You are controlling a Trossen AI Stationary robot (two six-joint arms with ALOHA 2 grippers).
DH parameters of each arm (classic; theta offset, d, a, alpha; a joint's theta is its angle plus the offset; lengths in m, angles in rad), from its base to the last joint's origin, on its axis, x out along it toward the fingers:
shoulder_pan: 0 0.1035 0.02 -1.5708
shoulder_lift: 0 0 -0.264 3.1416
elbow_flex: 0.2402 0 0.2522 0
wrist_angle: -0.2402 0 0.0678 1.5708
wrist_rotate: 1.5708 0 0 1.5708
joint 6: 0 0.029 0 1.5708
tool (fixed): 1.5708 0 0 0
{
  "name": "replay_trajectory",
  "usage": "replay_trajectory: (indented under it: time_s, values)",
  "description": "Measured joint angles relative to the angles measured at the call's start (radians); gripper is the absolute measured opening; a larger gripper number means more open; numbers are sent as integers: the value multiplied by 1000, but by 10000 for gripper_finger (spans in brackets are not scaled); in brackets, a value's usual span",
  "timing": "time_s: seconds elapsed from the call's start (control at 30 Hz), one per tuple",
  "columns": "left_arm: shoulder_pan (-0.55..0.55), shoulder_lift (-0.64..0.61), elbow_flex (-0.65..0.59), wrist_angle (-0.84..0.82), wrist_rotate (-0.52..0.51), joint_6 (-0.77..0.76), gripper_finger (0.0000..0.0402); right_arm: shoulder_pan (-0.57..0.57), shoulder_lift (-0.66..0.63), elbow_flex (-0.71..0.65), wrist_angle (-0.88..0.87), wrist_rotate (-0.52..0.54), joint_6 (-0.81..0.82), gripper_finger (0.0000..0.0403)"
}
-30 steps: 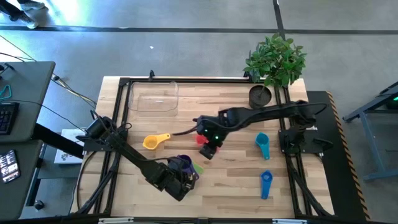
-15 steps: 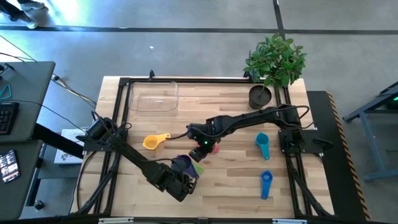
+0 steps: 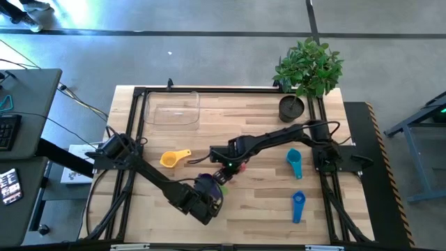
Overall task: Nest measuring cups in basket
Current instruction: Stack the violet measuring cup on top of the green measuring cup
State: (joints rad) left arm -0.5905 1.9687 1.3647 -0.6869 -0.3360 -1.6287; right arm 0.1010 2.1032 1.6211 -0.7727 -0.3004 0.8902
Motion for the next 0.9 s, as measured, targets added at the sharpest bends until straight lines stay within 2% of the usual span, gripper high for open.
replay_trajectory:
  time_s: [0.17,0.37,0.9]
  values:
    - [20,1,0,4,-5,11,90,13,12,0,2,-4,0,114]
    - [45,3,0,6,20,33,90,18,12,0,7,39,6,114]
    - [63,7,0,63,44,16,90,51,40,-2,12,40,53,114]
